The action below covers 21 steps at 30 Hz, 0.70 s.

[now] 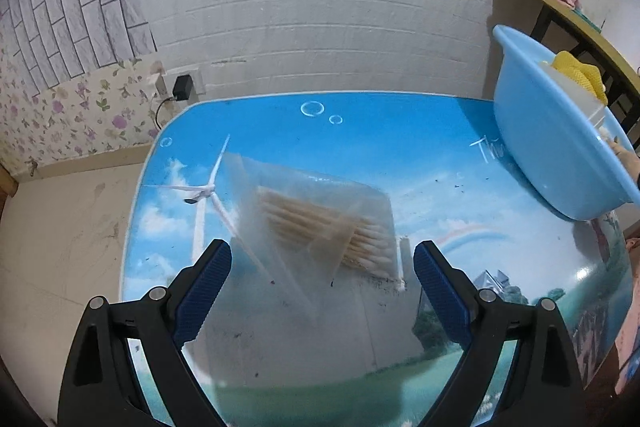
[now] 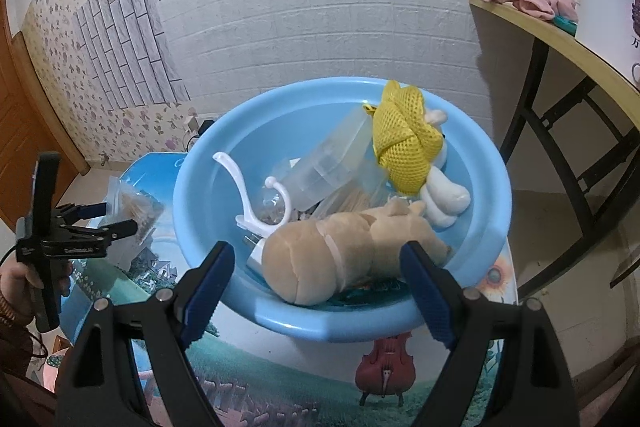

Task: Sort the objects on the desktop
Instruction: 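Grasp the clear bag of cotton swabs with the left gripper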

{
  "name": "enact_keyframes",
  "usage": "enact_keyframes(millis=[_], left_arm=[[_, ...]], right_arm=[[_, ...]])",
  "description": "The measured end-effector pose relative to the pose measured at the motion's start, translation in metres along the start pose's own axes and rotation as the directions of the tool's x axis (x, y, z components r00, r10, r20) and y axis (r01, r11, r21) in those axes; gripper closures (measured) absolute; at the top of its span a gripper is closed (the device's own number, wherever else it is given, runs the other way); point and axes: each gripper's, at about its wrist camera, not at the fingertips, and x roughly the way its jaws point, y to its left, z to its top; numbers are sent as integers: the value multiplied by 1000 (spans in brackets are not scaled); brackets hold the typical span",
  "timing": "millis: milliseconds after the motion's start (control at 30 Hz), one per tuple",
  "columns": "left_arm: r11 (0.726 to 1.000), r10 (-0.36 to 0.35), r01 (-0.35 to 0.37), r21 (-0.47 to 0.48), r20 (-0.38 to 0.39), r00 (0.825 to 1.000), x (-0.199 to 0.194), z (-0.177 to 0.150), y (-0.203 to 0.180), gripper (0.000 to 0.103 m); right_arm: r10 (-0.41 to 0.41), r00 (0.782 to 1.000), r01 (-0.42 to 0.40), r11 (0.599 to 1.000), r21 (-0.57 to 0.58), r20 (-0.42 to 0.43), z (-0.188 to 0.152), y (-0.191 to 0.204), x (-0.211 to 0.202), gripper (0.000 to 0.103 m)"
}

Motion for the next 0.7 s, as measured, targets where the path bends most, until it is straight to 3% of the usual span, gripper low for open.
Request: enact_keyframes(millis=[233,300,333,700], left_arm=[[999,0,0,44,-7,1000,14,3,-10,12],[997,20,-21,81,6,1000,12,3,-16,38],[996,18,-18,91,7,1000,11,4,-19,40],[993,-49,46,105,25,999,-6,-1,-33,43]], right_arm=[[1,1000,-1,1000,-2,4,-1,1,1,17],[3,1000,-3,1000,-3,7,-1,1,1,17],[3,1000,-3,1000,-3,8,-1,1,1,17],[11,1000,-11,1000,-4,13,-1,0,1,17]])
